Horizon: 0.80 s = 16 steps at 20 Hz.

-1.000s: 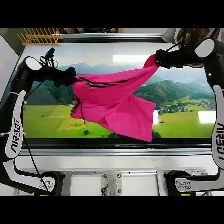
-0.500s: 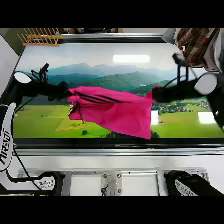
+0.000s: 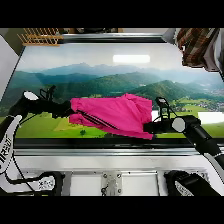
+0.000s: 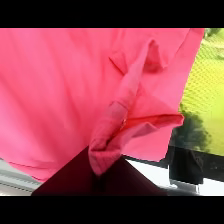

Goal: Fold the clothes and pants, and hang the long-sleeved shirts on hangers.

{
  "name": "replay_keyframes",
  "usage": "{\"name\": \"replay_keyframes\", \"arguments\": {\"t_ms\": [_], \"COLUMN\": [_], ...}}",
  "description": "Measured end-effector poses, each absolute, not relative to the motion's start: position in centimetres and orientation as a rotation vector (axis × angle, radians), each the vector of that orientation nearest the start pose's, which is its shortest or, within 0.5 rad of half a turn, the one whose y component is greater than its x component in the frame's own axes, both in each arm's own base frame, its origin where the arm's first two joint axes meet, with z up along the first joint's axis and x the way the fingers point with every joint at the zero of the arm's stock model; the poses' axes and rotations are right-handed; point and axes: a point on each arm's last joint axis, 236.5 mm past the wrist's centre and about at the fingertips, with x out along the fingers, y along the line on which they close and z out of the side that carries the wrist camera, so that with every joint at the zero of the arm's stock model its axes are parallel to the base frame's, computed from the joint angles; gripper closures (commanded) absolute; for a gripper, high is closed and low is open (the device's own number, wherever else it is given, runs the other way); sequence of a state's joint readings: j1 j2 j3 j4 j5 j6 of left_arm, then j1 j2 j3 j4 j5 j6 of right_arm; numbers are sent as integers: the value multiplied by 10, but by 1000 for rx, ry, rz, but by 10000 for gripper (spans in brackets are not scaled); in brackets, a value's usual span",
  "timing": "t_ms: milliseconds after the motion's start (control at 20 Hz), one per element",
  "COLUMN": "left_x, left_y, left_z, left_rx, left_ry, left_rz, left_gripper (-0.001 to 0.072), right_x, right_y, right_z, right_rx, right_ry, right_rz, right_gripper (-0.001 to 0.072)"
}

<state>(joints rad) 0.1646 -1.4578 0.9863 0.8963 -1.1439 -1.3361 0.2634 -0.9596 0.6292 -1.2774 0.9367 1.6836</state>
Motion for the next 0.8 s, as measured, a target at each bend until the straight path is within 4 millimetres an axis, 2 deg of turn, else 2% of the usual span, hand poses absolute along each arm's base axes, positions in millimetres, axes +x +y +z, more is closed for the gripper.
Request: {"name": "replay_keyframes", "arguments": {"t_ms": [50,100,200,300,400,500,650,800], "left_x": [359,359,364,371,375,371,354,335], "left_y": [-77,-77,-78,-79,-79,-82,-95,-114], "left_z": [-66,-63,-47,-20,10,36,55,57], "left_rx": [-640,-638,-622,-592,-559,-529,-501,-493], "left_ry": [1435,1438,1420,1368,1299,1238,1183,1153], "left_rz": [-295,-304,-330,-357,-376,-391,-407,-418], "left_gripper": [274,154,158,158,159,160,160,166], "right_x": [264,266,278,293,305,310,311,314], "right_y": [128,126,119,103,75,42,11,11], "right_z": [-49,-47,-31,-6,16,22,1,-38], "right_rx": [243,260,311,358,404,452,562,699], "right_ry": [1308,1302,1265,1214,1168,1160,1209,1279], "right_rz": [236,225,196,157,100,44,31,100], "right_gripper": [170,-8,-8,-8,-8,-8,-8,-8]}}
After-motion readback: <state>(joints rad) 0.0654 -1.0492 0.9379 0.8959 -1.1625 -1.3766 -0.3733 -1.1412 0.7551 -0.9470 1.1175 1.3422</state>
